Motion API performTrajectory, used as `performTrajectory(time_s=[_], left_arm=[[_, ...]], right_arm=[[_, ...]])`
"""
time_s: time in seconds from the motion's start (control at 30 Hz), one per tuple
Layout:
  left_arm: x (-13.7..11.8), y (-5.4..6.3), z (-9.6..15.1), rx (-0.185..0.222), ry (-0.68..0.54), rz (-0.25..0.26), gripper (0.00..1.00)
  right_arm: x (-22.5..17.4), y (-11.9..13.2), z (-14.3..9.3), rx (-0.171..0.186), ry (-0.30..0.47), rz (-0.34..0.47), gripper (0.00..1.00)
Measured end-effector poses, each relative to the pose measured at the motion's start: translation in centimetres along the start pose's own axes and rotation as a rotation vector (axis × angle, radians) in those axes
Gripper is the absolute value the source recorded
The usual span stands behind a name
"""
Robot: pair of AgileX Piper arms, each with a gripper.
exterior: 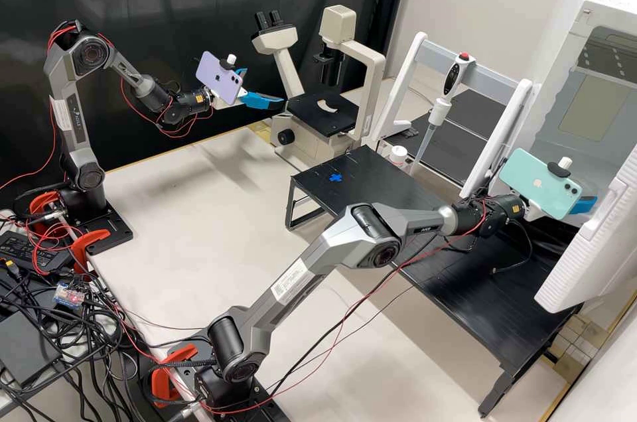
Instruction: Move the petri dish to the incubator
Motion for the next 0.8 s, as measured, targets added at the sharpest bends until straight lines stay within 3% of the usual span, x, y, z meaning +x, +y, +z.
performTrajectory(time_s=[0.07,0.1,0.8], left_arm=[[0.0,0.0,0.0,0.0,0.0,0.0,1.0],[0.0,0.0,0.0,0.0,0.0,0.0,1.0],[0.0,0.0,0.0,0.0,0.0,0.0,1.0]], right_arm=[[0.1,0.1,0.0,-0.008,-0.002,0.009,0.0],[0.1,0.1,0.0,-0.008,-0.004,0.011,1.0],[-1.3,-0.1,1.1,0.014,0.0,-0.015,1.0]])
